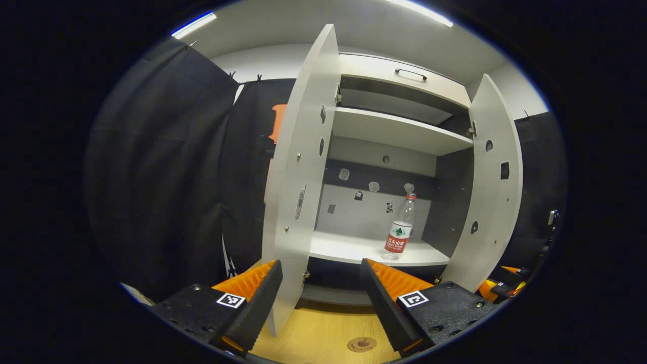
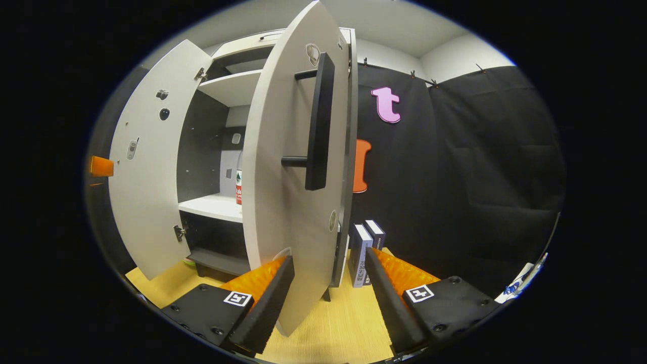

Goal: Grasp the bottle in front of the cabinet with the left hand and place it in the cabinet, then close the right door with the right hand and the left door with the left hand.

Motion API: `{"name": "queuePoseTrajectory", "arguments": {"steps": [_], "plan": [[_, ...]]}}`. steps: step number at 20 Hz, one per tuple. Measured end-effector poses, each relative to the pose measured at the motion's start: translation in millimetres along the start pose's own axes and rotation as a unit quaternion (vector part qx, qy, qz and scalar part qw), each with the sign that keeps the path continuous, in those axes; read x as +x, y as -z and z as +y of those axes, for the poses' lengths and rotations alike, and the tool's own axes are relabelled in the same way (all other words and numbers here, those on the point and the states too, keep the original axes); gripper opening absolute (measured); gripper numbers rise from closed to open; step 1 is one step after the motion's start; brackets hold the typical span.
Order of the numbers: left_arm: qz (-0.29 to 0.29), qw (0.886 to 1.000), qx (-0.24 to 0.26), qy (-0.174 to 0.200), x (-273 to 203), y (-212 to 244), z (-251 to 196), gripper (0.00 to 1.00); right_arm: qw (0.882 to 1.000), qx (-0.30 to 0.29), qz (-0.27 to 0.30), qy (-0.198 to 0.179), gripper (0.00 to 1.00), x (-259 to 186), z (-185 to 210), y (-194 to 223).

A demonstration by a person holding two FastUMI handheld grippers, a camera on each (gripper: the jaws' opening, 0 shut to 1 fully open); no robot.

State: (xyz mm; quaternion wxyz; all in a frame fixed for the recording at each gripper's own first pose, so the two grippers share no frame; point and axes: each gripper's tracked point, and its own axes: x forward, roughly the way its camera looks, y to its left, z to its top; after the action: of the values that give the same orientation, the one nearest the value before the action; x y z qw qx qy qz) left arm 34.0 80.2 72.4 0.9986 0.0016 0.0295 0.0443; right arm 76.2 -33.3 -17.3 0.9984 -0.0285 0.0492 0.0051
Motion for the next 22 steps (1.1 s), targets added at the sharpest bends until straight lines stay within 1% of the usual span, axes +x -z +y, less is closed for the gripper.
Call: {"name": "queuePoseTrajectory", "arguments": {"steps": [3, 4, 6, 12, 13, 14, 16, 19, 20, 22], "plan": [[-0.003, 1.0, -0.003, -0.01, -7.3, -1.4, 11.6, 0.95, 1.0, -0.002, -0.001, -0.005, 0.94, 2.8, 10.3, 1.4], [-0.004, 1.0, -0.004, -0.015, -8.9, -2.3, 16.6, 0.95, 1.0, -0.003, 0.001, -0.01, 1.0, 3.8, 14.7, 2.5], [-0.006, 1.0, -0.004, -0.025, -12.4, -3.8, 26.5, 0.95, 1.0, -0.006, -0.002, -0.016, 0.87, 7.4, 23.0, 2.2], [-0.013, 0.998, -0.007, -0.054, -20.7, -7.5, 53.2, 0.95, 0.999, -0.012, -0.009, -0.041, 0.87, 23.7, 53.3, -0.5], [-0.012, 0.998, -0.008, -0.058, -22.2, -7.4, 58.0, 0.93, 0.999, -0.008, -0.009, -0.048, 0.87, 27.0, 59.3, -1.5], [-0.012, 0.998, -0.008, -0.065, -23.3, -6.3, 64.6, 0.95, 0.998, -0.005, -0.008, -0.054, 0.96, 28.5, 64.2, -1.0], [-0.012, 0.997, -0.009, -0.079, -23.8, -5.5, 79.1, 0.95, 0.998, -0.006, -0.006, -0.061, 0.98, 31.0, 71.5, -1.1], [-0.011, 0.995, -0.012, -0.095, -24.6, -4.6, 93.6, 0.95, 0.997, -0.013, -0.008, -0.071, 0.98, 28.1, 83.4, -3.1], [-0.009, 0.995, -0.013, -0.099, -24.2, -3.9, 98.4, 0.95, 0.997, -0.014, -0.007, -0.074, 0.94, 26.3, 85.4, -3.2], [-0.006, 0.994, -0.012, -0.106, -23.4, -2.7, 105.7, 0.95, 0.997, -0.017, -0.007, -0.076, 0.94, 23.6, 86.1, -4.4]]}}
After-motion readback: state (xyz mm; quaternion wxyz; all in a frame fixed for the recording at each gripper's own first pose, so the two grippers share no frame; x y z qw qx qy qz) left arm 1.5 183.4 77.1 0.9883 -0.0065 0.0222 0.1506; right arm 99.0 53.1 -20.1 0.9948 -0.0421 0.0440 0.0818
